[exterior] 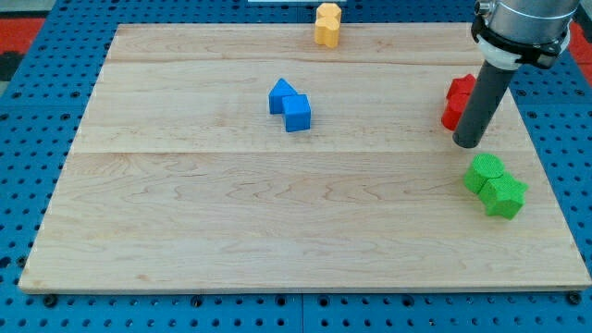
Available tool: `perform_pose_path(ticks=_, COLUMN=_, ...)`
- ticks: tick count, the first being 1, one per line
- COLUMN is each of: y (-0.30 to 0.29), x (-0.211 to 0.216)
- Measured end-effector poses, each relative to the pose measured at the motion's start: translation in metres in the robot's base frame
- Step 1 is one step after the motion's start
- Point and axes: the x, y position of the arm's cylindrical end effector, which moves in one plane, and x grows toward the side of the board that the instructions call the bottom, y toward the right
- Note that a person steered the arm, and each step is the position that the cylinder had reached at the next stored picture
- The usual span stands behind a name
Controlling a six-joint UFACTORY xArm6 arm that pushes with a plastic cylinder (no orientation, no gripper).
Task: Place the blue triangle to the center left of the board
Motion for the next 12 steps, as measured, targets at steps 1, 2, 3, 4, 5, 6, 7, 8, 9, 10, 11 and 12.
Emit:
perform_pose_path(ticks=1, y=0.000, x=0.000)
perform_pose_path(ticks=2, y=0.017, x=0.005)
perform_pose_path(ticks=3, y=0.013, x=0.003)
perform_pose_path(ticks=4, y=0.013, x=0.003)
perform_pose_path(ticks=5, y=0.005, x=0.003)
perform_pose_path(ticks=6, y=-0.058, x=0.003)
perform_pose_path(ticks=7, y=-0.098, x=0.003)
perform_pose_path(ticks=8, y=-0.111, x=-0.024)
perform_pose_path(ticks=9, y=-0.151, x=-0.057)
perform_pose_path(ticks=10, y=-0.190, x=-0.075)
perform_pose_path(ticks=11, y=-0.225, x=-0.082)
perform_pose_path(ticks=12, y=-0.196, x=-0.100)
